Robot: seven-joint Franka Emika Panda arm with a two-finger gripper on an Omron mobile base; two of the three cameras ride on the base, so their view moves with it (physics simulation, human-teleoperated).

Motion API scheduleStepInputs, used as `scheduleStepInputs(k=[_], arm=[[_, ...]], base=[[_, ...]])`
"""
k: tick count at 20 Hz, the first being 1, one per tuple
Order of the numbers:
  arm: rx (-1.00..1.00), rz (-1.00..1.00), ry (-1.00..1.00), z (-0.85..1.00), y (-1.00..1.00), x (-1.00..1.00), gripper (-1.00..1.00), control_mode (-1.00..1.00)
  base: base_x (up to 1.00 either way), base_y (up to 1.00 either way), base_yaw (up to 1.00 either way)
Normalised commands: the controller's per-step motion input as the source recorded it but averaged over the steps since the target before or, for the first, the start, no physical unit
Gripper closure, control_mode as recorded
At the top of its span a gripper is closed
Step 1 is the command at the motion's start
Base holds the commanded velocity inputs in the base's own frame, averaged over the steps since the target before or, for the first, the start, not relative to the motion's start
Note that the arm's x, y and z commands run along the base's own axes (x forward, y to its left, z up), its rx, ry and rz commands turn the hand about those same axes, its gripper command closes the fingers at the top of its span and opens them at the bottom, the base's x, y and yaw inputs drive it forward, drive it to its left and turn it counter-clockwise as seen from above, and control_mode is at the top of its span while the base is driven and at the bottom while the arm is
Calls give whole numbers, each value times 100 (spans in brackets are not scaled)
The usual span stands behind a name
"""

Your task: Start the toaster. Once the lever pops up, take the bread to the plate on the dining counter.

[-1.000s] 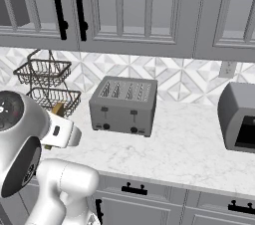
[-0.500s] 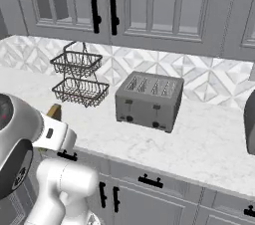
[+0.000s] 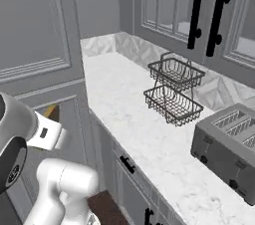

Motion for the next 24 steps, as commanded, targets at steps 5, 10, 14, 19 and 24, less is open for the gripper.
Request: scheduleStepInputs(k=[5,10,14,19,24], arm=[[0,0,0,0,0,0,100,100],[0,0,0,0,0,0,100,100],[0,0,0,0,0,0,100,100],[0,0,0,0,0,0,100,100],[0,0,0,0,0,0,100,100]], base=[[-20,0,100],[-17,0,100],[-15,0,100],[-12,0,100],[-11,0,100]])
